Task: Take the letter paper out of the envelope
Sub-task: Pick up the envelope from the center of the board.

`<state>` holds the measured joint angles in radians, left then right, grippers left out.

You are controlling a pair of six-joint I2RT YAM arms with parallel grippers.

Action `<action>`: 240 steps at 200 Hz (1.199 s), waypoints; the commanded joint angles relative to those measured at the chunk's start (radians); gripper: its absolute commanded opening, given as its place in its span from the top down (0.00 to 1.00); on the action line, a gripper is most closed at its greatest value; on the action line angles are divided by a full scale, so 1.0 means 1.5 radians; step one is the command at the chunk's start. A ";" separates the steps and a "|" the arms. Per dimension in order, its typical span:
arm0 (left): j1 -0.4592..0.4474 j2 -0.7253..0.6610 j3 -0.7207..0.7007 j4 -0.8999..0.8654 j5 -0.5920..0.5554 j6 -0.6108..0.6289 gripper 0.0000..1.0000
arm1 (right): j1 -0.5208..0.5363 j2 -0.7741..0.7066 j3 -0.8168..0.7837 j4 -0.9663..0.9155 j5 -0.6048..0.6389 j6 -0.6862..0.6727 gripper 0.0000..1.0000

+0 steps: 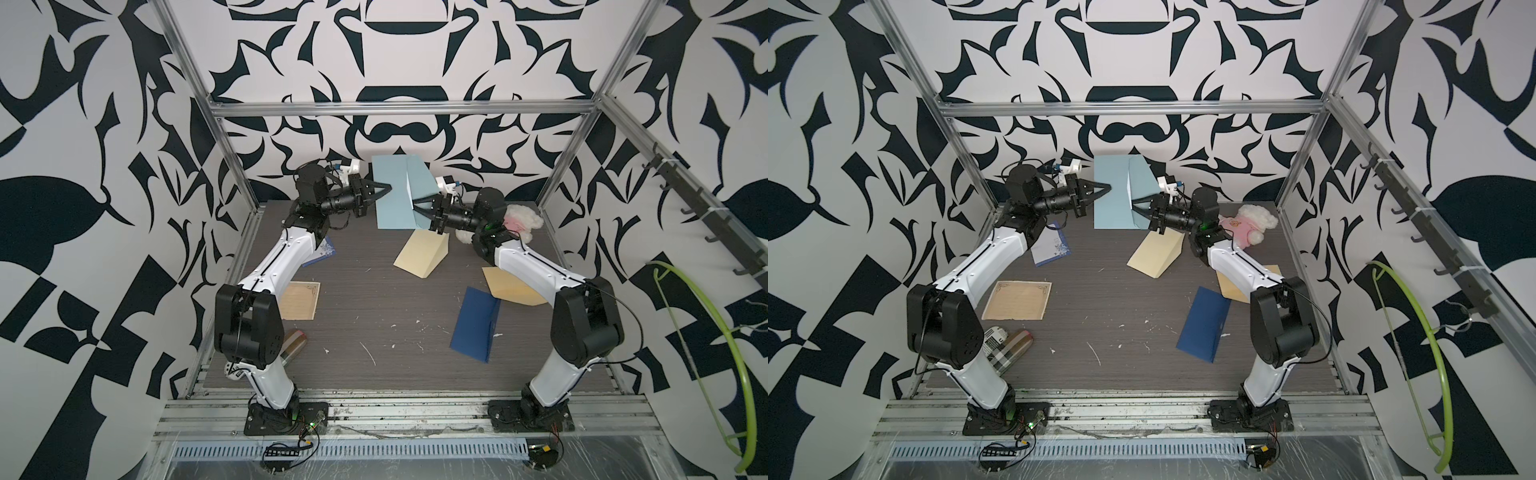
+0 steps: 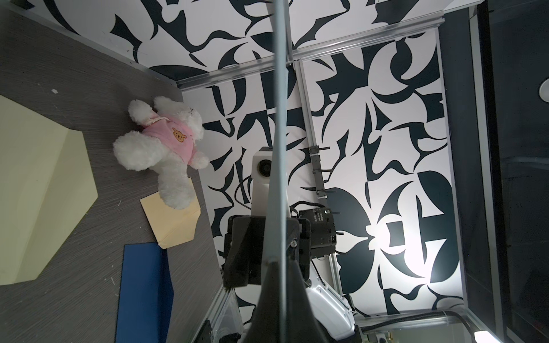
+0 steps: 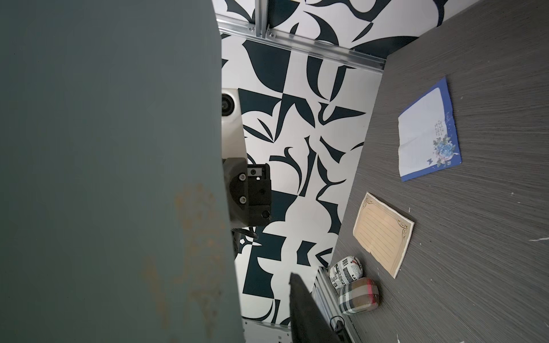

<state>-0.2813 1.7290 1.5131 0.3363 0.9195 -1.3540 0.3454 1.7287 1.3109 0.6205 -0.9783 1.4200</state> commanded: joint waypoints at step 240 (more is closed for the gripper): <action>-0.001 -0.030 0.098 -0.453 -0.187 0.287 0.26 | 0.004 -0.155 0.046 -0.521 0.251 -0.406 1.00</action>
<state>-0.2825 1.7325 1.6146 -0.1753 0.7322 -1.0275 0.3550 1.5532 1.3296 -0.0216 -0.7082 0.9752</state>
